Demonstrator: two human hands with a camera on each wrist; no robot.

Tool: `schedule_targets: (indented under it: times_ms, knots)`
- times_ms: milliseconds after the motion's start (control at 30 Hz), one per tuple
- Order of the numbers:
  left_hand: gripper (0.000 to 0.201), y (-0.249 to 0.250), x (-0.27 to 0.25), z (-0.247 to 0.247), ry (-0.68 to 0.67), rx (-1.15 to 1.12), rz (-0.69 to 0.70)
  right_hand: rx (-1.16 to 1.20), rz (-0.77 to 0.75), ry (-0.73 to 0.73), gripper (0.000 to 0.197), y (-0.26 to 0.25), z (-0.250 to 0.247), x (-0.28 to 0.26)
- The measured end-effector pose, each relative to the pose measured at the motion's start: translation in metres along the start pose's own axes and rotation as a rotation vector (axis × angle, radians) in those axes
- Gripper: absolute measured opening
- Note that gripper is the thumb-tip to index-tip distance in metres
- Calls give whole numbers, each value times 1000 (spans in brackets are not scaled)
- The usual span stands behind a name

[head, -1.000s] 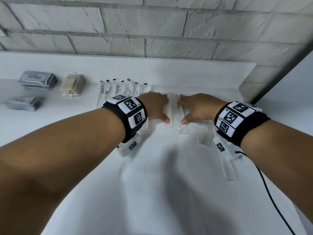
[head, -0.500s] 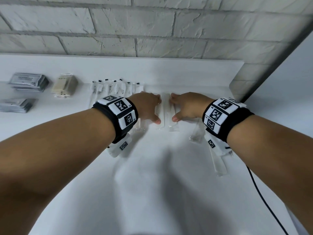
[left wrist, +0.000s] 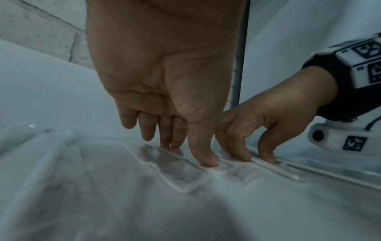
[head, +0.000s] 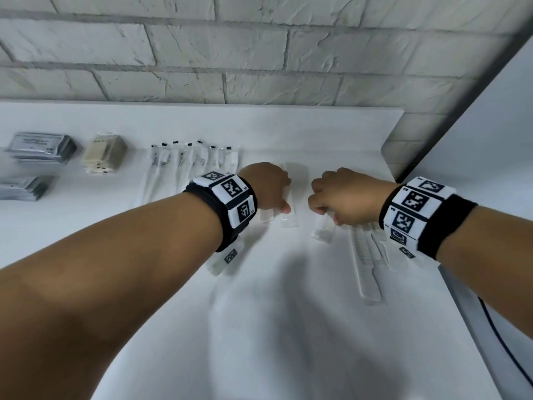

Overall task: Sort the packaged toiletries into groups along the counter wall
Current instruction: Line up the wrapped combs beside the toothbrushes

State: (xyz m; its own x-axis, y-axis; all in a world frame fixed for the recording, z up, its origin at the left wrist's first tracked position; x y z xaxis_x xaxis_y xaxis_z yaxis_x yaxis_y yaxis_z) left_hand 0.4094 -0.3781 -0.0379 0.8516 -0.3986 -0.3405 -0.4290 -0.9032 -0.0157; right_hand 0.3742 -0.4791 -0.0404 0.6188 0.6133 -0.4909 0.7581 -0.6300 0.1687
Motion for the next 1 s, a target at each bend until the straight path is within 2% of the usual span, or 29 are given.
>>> schedule_targets:
  times_ms: [167, 300, 400, 433, 500, 567, 667, 767, 833, 900, 1000]
  knots:
    - [72, 0, 0, 2, 1, 4, -17, 49, 9, 21, 24, 3, -1, 3]
    - [68, 0, 0, 1, -5, -8, -30, 327, 233, 334, 20, 38, -38, -16]
    - [66, 0, 1, 0, -3, 11, -29, 755, 452, 675, 24, 76, -65, -32]
    - [67, 0, 1, 0, -2, 13, -30, 874, 491, 706, 29, 83, -62, -29]
    - [70, -1, 1, 2, -1, 19, -36, 1077, 550, 583, 41, 83, -39, -11]
    - [71, -1, 2, 3, -7, 22, -40, 1171, 611, 436, 51, 77, -9, 5]
    - [71, -1, 5, 3, -6, 14, -35, 892, 677, 390, 59, 84, 5, 5]
    - [71, -2, 5, 3, 11, 1, -38, 721, 552, 368, 64, 70, -5, 2]
    - [70, -3, 6, 4, 15, -4, -34, 633, 462, 246, 70, 52, -5, 6]
    - [68, -4, 6, 5, 11, -6, -26, 516, 417, 144, 69, 38, -6, 9]
    - [69, -4, 7, 4, 8, 9, -5, 436, 397, 103, 64, 30, -10, 13]
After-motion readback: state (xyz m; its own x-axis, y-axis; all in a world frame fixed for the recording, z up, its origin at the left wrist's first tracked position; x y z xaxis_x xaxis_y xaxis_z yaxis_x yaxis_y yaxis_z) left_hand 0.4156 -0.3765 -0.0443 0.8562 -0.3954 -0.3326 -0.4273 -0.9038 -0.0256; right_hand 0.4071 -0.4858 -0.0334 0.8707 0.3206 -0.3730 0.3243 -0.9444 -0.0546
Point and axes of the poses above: each hand's wrist, its own x-axis towards the middle knuckle, its own z-axis out of the palm, y = z × x, the point moved 8 cm from there along x, towards the middle knuckle, and after that the axes turned 9 degrees about -z, right-handed, at the moved point
